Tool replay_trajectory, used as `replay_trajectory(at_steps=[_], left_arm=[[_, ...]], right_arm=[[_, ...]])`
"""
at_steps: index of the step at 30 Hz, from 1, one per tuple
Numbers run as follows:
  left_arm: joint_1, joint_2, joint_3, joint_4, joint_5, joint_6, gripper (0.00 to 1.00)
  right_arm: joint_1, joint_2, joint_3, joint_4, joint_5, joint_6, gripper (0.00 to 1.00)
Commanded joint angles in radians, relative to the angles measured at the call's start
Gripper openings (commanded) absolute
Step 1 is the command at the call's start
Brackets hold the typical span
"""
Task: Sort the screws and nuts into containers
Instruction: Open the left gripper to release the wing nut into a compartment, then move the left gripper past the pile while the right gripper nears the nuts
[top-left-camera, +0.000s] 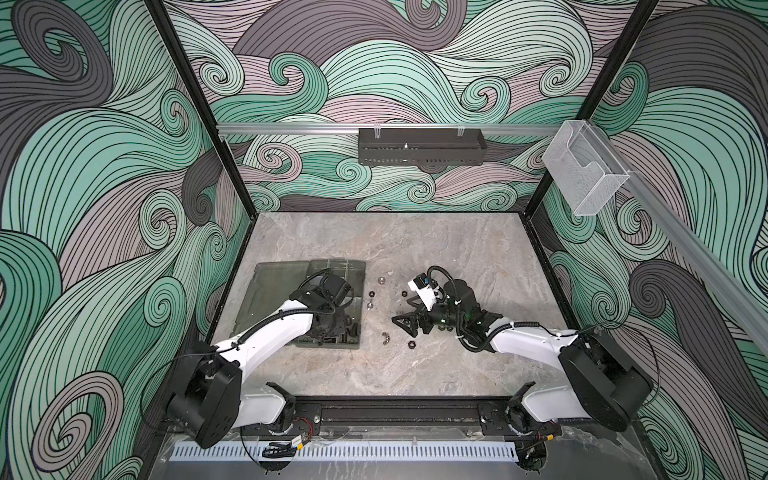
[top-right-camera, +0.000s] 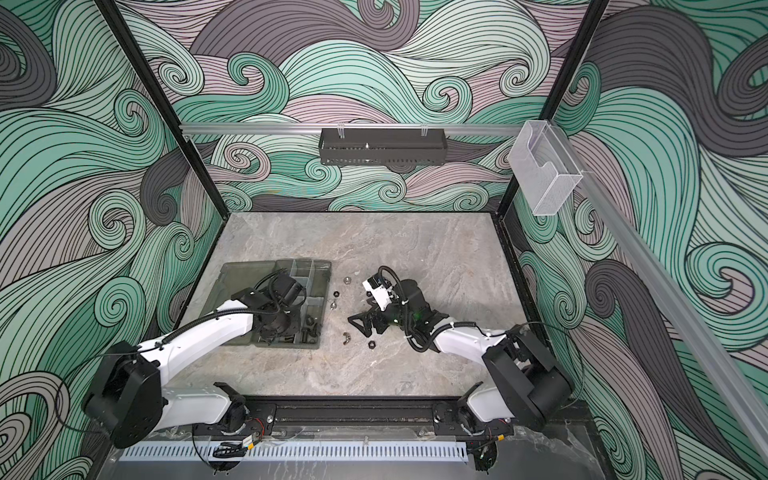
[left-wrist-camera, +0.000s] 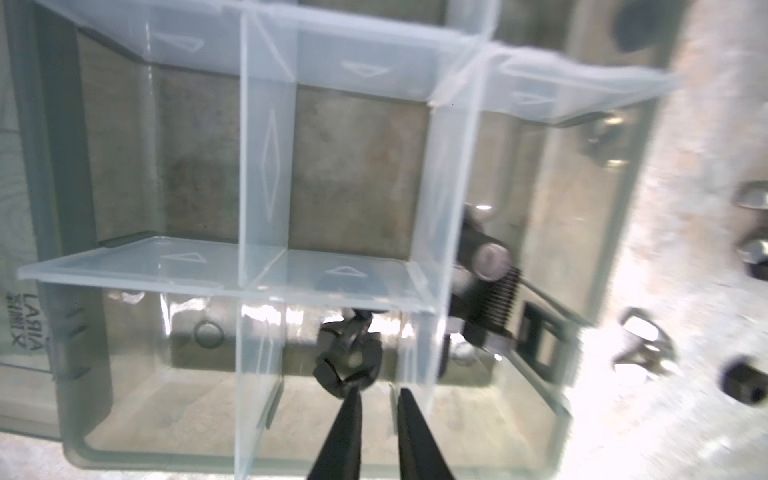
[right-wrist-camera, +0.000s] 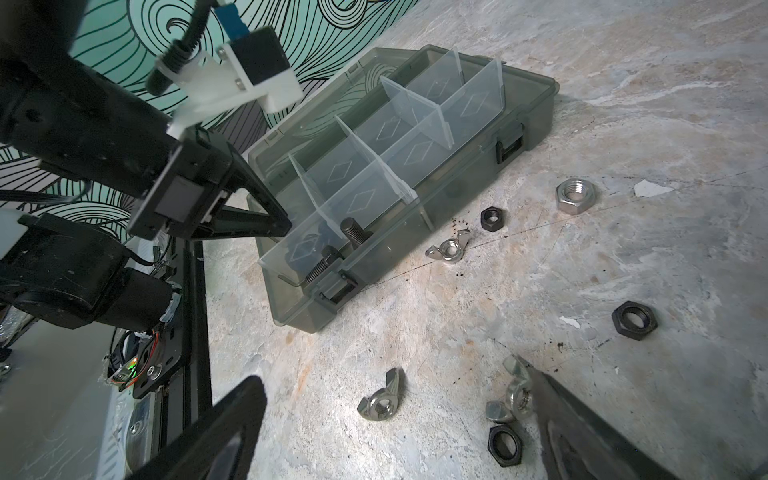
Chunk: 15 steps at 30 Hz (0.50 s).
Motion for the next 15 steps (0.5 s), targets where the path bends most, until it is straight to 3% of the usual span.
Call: replay_trajectory(at_steps=[1, 5, 9, 15], left_arm=[[0.009, -0.011, 0.026, 0.034, 0.042, 0.044, 0.22], [-0.007, -0.007, 0.070, 0.032, 0.075, 0.071, 0.22], [-0.045, -0.015, 0.073, 0.195, 0.116, 0.131, 0.23], [-0.128, 0.226, 0.267, 0.337, 0.265, 0.234, 0.23]], right_arm=[[0.000, 0.015, 0.028, 0.009, -0.007, -0.012, 0.99], [-0.006, 0.019, 0.016, 0.022, 0.010, -0.002, 0.99], [-0.079, 0.005, -0.016, 0.066, 0.037, 0.084, 0.99], [-0.232, -0.108, -0.124, 0.027, 0.272, 0.202, 0.99]])
